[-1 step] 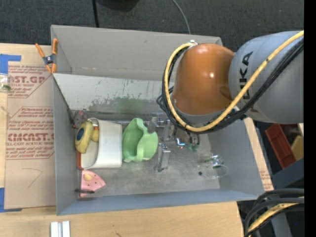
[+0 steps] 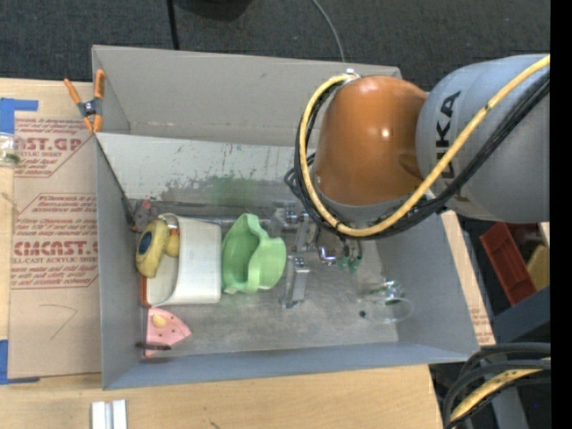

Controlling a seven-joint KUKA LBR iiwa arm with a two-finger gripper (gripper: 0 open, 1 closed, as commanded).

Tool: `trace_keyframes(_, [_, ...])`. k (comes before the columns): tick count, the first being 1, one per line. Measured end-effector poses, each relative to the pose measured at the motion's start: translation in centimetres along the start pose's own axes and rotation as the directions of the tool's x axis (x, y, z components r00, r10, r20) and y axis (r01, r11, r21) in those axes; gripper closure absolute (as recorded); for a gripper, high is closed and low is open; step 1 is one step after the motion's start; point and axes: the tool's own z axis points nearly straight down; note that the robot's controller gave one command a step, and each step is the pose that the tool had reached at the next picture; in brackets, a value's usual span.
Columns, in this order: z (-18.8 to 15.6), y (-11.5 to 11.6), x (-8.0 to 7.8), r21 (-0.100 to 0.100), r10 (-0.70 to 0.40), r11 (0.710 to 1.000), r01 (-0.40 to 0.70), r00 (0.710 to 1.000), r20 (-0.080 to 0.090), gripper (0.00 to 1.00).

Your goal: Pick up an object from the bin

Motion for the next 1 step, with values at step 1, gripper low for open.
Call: trace_keyframes(1, [0.23, 0.08, -0.2, 0.0, 0.0, 1.0, 0.0, 1.0, 0.003, 0.0])
